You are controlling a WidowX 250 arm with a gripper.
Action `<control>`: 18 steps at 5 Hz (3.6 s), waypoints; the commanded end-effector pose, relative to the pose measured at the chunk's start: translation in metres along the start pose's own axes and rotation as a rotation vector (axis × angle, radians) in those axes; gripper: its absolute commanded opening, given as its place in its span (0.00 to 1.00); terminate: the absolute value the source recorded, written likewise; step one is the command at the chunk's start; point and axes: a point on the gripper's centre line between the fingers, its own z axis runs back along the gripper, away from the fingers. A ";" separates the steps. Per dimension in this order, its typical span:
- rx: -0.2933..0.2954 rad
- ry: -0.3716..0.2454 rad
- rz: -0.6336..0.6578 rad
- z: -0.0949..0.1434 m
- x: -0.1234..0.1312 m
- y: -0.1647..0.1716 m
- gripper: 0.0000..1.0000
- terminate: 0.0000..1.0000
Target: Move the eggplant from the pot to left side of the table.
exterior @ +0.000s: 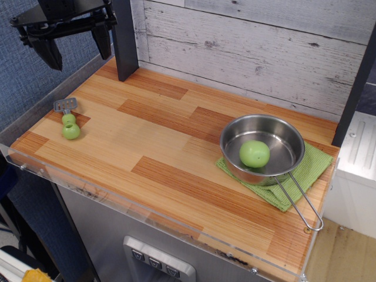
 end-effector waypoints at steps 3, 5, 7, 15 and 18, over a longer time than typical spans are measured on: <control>-0.075 0.034 -0.021 0.006 0.004 -0.112 1.00 0.00; -0.109 0.122 -0.046 -0.005 -0.043 -0.167 1.00 0.00; -0.089 0.156 -0.137 -0.020 -0.086 -0.161 1.00 0.00; -0.007 0.146 -0.252 -0.056 -0.119 -0.193 1.00 0.00; 0.023 0.182 -0.286 -0.072 -0.134 -0.190 1.00 0.00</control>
